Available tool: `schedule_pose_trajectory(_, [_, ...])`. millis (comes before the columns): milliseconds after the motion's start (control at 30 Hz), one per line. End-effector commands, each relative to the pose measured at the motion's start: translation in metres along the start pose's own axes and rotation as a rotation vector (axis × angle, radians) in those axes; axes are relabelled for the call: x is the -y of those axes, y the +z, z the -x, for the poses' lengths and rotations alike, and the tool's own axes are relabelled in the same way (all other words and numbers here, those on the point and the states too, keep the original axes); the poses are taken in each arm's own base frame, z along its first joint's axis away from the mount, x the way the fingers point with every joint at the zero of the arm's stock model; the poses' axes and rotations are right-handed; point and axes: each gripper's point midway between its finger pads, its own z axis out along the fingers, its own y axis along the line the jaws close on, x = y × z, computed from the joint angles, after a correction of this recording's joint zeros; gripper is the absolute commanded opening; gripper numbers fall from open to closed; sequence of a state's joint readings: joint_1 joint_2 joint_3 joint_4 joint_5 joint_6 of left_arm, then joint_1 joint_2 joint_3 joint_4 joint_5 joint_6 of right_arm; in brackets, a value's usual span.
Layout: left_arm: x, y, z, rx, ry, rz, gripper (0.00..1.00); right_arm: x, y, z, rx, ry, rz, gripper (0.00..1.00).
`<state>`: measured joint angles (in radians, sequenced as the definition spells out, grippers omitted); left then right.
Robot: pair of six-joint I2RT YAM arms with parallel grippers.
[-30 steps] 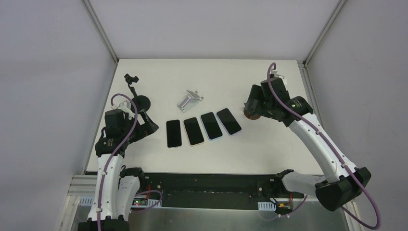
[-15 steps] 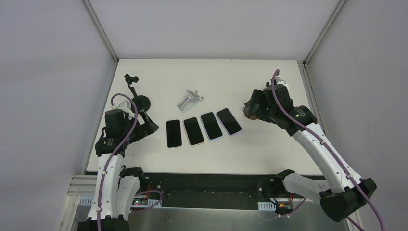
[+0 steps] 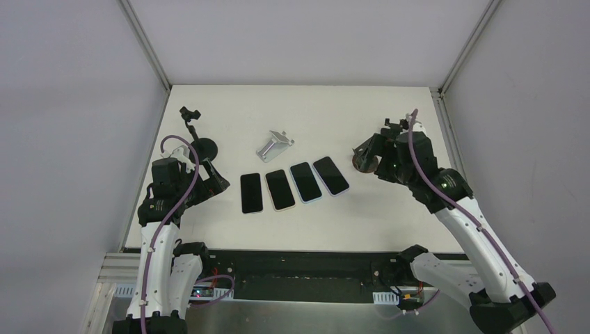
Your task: Remove the phone from the phone stand
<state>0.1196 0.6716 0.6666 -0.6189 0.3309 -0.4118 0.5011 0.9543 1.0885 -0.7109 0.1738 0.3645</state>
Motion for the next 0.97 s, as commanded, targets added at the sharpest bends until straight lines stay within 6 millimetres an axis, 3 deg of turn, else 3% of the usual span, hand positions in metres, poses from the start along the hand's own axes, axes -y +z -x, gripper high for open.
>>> schedule_pose_trajectory(0, [0.004,-0.006,0.010,0.046,0.000,-0.006,1.00,-0.005,-0.022,0.012,0.101,0.016,0.079,1.00])
schedule_pose_trajectory(333, [0.008,-0.021,0.020,0.140,0.056,-0.014,1.00,0.042,-0.058,0.010,0.279,0.064,0.003,1.00])
schedule_pose_trajectory(500, [0.010,-0.024,0.019,0.153,0.070,-0.027,1.00,0.056,-0.072,0.004,0.350,0.103,0.019,1.00])
schedule_pose_trajectory(667, [0.012,-0.026,0.018,0.159,0.078,-0.035,1.00,0.070,-0.080,-0.001,0.395,0.143,0.006,1.00])
schedule_pose_trajectory(933, [0.013,-0.025,0.017,0.155,0.082,-0.039,1.00,0.087,-0.076,-0.014,0.384,0.133,-0.052,1.00])
